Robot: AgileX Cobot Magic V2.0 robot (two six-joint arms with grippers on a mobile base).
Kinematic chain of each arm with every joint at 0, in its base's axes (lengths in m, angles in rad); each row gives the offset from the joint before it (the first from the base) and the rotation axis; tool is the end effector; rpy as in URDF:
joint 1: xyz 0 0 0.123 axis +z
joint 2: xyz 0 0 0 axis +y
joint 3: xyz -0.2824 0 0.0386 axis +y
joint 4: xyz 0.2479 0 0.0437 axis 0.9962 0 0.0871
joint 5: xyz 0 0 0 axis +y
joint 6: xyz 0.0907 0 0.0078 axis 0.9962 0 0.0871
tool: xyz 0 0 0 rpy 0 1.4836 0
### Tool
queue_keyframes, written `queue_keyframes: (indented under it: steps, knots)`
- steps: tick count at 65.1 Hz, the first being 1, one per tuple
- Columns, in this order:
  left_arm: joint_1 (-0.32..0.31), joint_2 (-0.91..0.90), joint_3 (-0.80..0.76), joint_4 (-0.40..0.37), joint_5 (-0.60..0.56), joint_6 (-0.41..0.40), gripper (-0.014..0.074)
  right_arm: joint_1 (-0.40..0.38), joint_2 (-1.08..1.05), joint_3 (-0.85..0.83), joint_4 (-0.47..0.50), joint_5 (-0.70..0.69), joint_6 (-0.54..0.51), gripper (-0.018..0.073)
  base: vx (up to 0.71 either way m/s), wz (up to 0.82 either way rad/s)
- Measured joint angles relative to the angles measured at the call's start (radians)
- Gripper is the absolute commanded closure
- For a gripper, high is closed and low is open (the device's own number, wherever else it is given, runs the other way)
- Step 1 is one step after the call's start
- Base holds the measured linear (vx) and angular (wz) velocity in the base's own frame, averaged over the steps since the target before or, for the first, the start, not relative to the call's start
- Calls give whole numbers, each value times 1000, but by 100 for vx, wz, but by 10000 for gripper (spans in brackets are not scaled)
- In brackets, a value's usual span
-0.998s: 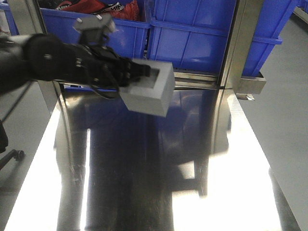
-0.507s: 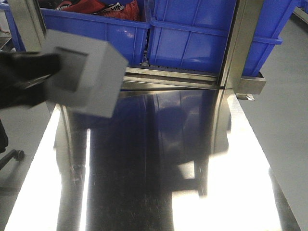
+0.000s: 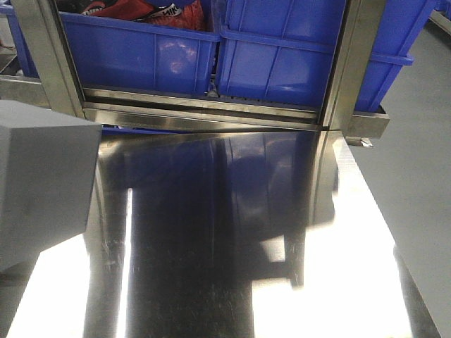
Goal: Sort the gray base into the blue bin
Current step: 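Lift the gray block with the left gripper and pull it toward the robot, then drive the base through the aisle to the blue bin rack, holding the block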
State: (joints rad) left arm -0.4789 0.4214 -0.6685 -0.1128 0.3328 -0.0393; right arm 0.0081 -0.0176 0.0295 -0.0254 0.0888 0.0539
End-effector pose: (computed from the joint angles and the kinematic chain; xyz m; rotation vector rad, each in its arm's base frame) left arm 0.0683 -0.0393 0.3769 0.2925 1.5639 -0.5185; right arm 0.0564 0.0002 0.1960 0.0180 1.5842 0.0269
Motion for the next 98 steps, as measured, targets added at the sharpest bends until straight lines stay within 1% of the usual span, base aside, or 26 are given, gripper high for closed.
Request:
queue_keyframes:
  steps: [9,83,98]
  knots:
    - [0,-21,6,0,-1,0,592,0,0,0,0,0,0,564,0,0]
    - [0,-21,7,0,6,0,592,0,0,0,0,0,0,564,0,0]
    - [0,-25,7,0,7,0,592,0,0,0,0,0,0,564,-6,-22]
